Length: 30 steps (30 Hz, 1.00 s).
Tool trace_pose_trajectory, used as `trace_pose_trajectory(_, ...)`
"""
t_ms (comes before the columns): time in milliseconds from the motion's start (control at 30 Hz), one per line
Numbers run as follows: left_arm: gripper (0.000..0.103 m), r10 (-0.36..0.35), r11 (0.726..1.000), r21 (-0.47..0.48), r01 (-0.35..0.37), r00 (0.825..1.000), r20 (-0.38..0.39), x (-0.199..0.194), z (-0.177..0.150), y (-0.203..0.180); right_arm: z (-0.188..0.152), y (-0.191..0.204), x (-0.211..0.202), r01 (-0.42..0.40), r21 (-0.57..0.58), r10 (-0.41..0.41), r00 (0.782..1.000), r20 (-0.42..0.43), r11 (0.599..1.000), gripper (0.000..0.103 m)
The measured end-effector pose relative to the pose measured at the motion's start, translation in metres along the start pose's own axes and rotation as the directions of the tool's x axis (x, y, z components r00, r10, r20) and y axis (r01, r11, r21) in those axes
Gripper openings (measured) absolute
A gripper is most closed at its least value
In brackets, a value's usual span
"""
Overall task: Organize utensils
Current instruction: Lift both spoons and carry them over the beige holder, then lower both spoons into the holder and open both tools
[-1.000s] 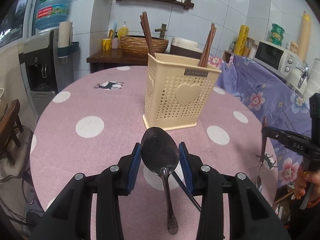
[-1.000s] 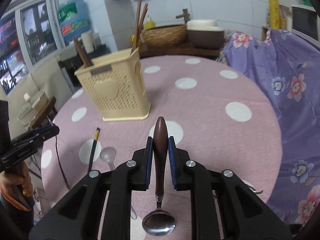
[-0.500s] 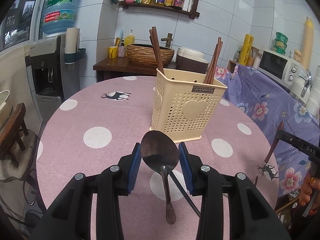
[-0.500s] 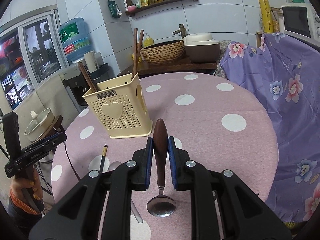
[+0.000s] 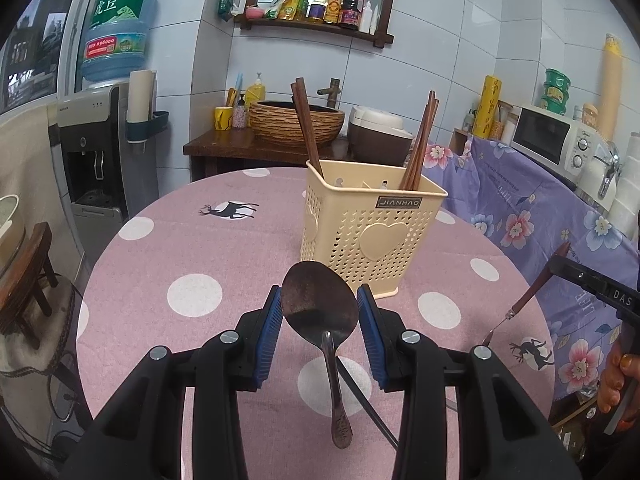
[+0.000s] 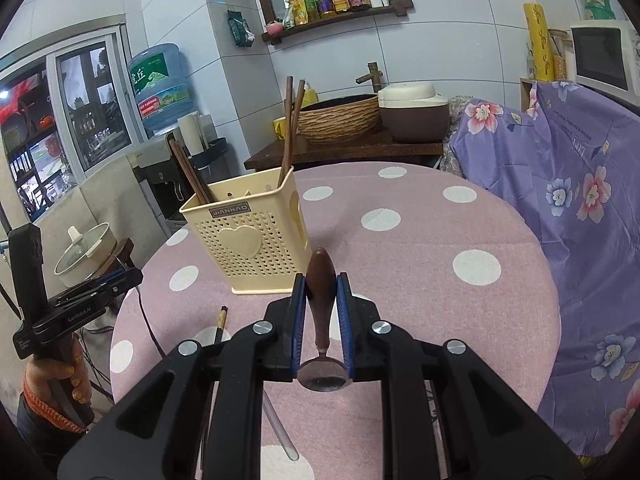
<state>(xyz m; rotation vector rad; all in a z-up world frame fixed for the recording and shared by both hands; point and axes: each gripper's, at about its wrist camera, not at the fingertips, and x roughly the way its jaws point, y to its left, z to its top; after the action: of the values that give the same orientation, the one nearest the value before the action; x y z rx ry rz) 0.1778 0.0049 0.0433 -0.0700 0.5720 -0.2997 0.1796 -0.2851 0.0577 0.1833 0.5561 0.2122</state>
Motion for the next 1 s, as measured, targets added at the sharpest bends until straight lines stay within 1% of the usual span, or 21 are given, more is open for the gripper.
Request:
trace_pose_trajectory(100,0.038,-0.007,1.0,0.004,0.007,1.0,0.011,0.001,0.009,0.0,0.009,0.007,0.003,-0.015,-0.017,0.015,1.0,0.002,1.0,0.016)
trace_pose_trajectory(200,0.038,-0.007,1.0,0.022,0.007,0.999,0.033,0.001,0.024,-0.004,0.024,0.017,0.005,-0.031,-0.046,0.031,0.999,0.014,0.998,0.016)
trace_pose_trajectory(300,0.038,-0.014,0.999,0.04,0.011,0.997,0.08,-0.004,0.053,-0.009,0.047,0.029,0.004,-0.056,-0.077,0.059,0.998,0.035,0.995,0.016)
trace_pose_trajectory(367,0.038,-0.027,0.999,0.042,0.023,0.993,0.114,-0.007,0.075,-0.013,0.068,0.038,0.003,-0.073,-0.094,0.078,0.995,0.056,0.993,0.016)
trace_pose_trajectory(433,0.038,-0.036,0.998,0.051,0.028,0.987,0.157,-0.01,0.101,-0.019,0.094,0.048,0.002,-0.084,-0.107,0.093,0.992,0.089,0.991,0.016)
trace_pose_trajectory(533,0.038,-0.025,0.998,0.059,0.012,0.973,0.229,-0.011,0.137,-0.03,0.13,0.062,0.001,-0.096,-0.111,0.112,0.984,0.142,0.989,0.016)
trace_pose_trajectory(600,0.038,0.003,0.998,0.059,-0.02,0.963,0.268,-0.005,0.154,-0.036,0.149,0.07,0.003,-0.093,-0.11,0.112,0.978,0.176,0.99,0.016)
trace_pose_trajectory(633,0.038,0.01,0.998,0.055,-0.026,0.961,0.276,-0.001,0.158,-0.037,0.157,0.073,0.007,-0.09,-0.105,0.108,0.976,0.19,0.99,0.016)
trace_pose_trajectory(733,0.038,0.041,0.997,0.054,-0.059,0.957,0.287,0.019,0.162,-0.043,0.169,0.081,0.022,-0.075,-0.103,0.096,0.971,0.217,0.992,0.016)
trace_pose_trajectory(833,0.038,0.071,0.994,0.054,-0.09,0.957,0.283,0.04,0.149,-0.044,0.164,0.084,0.043,-0.049,-0.106,0.071,0.972,0.223,0.993,0.016)
trace_pose_trajectory(900,0.038,0.076,0.994,0.054,-0.093,0.961,0.267,0.048,0.139,-0.043,0.154,0.082,0.06,-0.046,-0.109,0.067,0.977,0.203,0.993,0.016)
trace_pose_trajectory(1000,0.038,0.064,0.995,0.056,-0.079,0.971,0.232,0.058,0.12,-0.04,0.138,0.078,0.08,-0.042,-0.1,0.057,0.985,0.161,0.994,0.016)
